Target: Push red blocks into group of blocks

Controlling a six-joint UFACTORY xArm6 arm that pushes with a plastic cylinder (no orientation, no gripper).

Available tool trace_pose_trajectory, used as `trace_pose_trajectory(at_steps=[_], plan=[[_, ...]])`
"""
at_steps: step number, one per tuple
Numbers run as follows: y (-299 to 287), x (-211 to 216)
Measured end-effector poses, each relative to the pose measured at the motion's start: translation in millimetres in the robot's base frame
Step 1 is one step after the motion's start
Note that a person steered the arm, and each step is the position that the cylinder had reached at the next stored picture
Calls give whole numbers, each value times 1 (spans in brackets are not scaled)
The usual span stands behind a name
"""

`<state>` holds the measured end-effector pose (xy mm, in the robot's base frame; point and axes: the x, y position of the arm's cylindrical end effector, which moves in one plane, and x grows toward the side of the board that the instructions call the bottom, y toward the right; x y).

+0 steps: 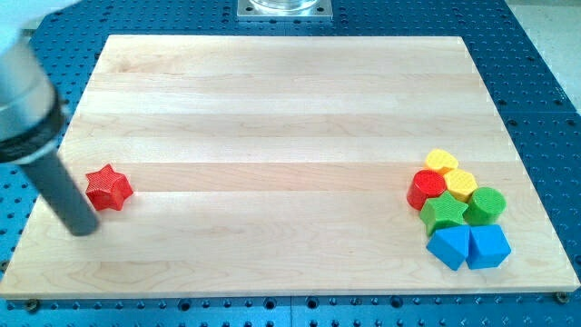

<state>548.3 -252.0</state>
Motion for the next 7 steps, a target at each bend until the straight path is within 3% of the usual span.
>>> trace_pose_trajectory(at_steps=[1, 2, 4, 6, 7], plan=[[12, -23], [63, -51], [78, -92], [251, -60], [152, -78]])
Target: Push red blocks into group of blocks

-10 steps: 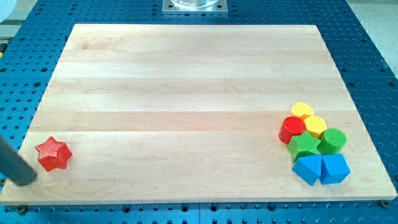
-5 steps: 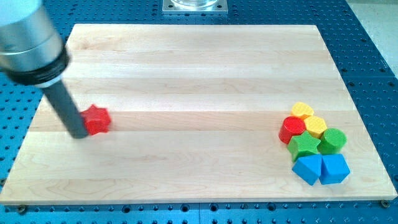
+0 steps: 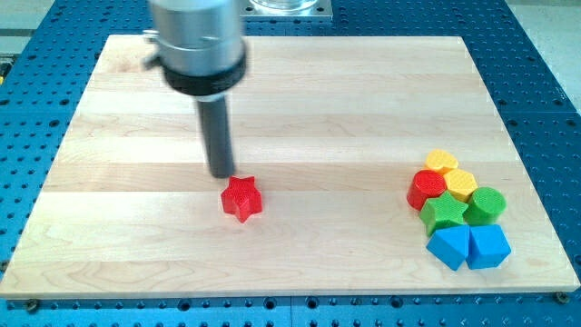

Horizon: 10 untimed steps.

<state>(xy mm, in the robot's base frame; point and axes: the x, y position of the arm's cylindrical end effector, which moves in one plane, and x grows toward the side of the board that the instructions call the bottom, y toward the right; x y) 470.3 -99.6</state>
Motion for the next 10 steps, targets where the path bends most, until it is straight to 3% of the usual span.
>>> trace_pose_trajectory(at_steps=[2, 3, 4, 5, 7, 8, 9, 10], plan=[[95, 56], [-16, 58], [50, 97], [159, 99], [154, 102], [213, 96], [211, 95], [133, 95]])
